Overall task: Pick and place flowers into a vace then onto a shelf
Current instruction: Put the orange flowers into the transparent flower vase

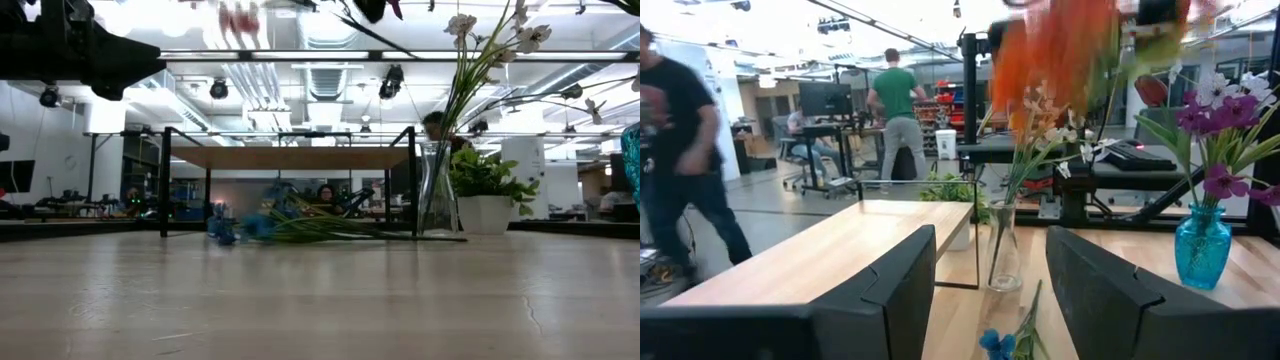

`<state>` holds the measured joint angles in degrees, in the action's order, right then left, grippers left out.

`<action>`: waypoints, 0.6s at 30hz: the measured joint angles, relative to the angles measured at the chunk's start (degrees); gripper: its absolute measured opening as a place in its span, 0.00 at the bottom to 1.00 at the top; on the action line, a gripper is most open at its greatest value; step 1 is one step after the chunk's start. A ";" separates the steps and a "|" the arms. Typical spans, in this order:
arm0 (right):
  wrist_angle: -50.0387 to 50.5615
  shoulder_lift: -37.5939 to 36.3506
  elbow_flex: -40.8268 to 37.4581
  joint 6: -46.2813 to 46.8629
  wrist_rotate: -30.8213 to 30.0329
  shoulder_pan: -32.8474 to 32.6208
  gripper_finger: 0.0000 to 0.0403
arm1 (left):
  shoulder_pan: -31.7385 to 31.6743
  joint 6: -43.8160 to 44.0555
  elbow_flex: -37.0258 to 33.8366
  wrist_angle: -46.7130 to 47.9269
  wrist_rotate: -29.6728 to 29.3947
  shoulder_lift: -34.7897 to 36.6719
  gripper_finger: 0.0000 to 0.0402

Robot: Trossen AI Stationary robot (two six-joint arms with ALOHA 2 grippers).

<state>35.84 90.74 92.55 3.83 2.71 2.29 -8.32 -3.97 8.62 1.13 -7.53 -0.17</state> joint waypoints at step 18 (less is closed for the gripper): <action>-22.31 -7.06 -8.39 -9.90 -18.34 -0.03 0.02 | -0.02 0.02 0.00 0.45 0.00 0.01 0.44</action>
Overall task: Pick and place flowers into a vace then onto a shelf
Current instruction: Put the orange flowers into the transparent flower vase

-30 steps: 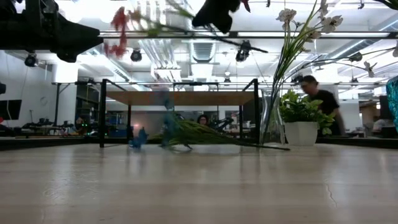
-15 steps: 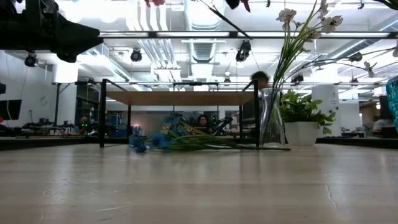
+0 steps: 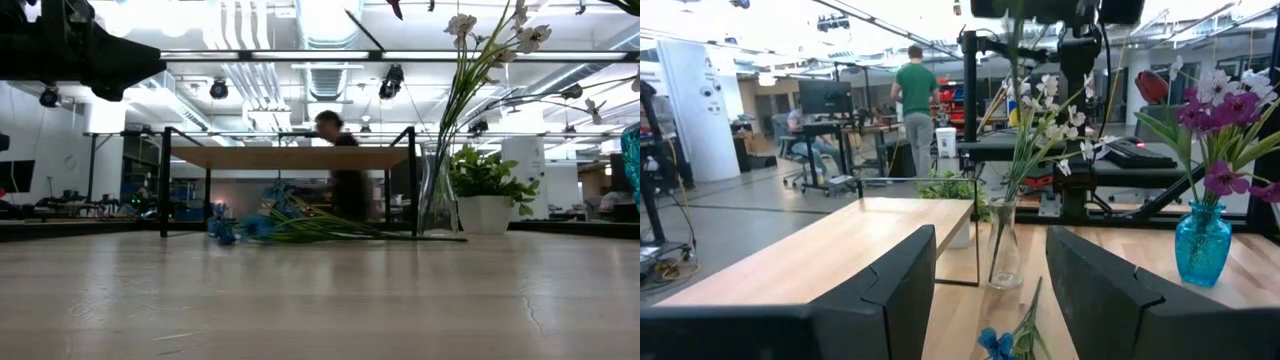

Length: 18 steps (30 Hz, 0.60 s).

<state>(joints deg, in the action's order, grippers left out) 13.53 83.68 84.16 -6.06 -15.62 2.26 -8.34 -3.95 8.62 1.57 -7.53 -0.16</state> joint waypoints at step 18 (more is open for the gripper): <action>-35.95 -19.13 -36.68 2.28 4.24 4.42 0.02 | -0.02 -0.02 0.00 0.00 -0.07 -0.01 0.44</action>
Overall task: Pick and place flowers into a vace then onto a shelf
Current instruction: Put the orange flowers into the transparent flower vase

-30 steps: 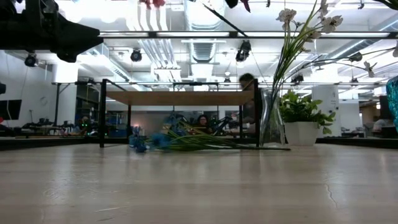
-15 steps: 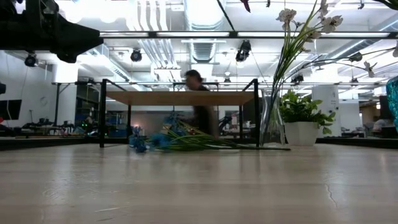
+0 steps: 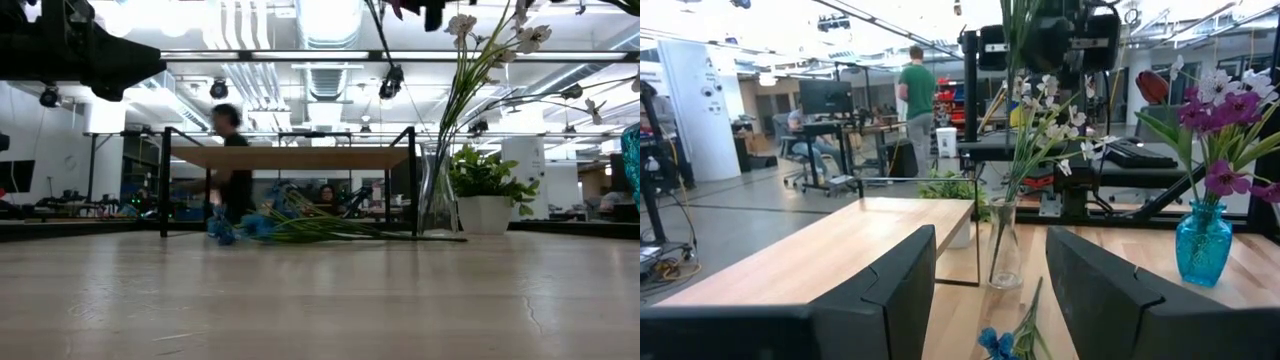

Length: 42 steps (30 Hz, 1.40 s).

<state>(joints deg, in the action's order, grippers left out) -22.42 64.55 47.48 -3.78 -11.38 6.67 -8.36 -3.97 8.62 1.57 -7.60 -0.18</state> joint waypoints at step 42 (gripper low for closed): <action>1.46 1.82 -5.18 0.14 -20.32 -3.91 0.02 | 0.00 0.00 0.00 0.33 -0.10 0.00 0.44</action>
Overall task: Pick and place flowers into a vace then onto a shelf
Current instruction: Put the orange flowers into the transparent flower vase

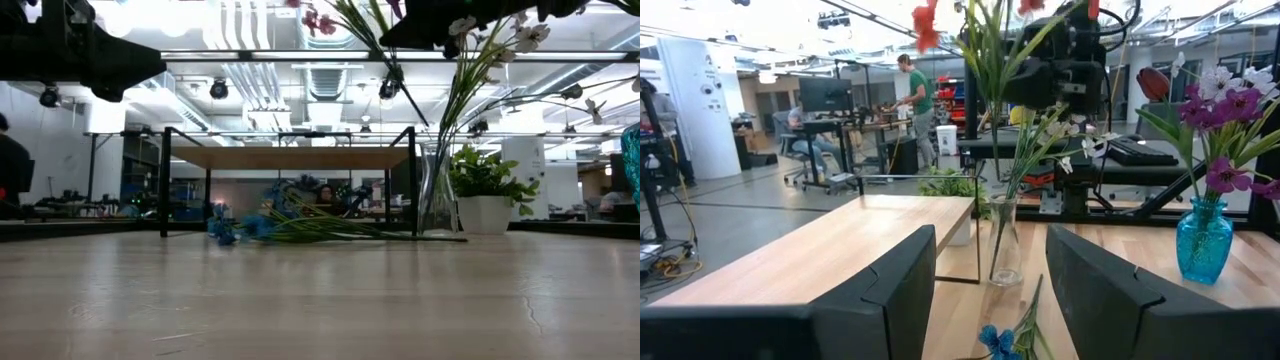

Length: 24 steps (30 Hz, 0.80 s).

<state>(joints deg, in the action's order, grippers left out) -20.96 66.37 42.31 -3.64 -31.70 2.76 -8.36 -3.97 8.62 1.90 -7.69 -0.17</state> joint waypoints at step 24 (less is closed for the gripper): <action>-7.25 -0.27 -9.37 3.24 0.00 0.34 0.02 | 0.00 0.00 0.00 0.10 0.01 -0.01 0.44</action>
<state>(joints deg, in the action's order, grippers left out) -28.21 66.11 32.93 -0.40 -31.70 3.11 -8.36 -3.97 8.62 2.00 -7.68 -0.19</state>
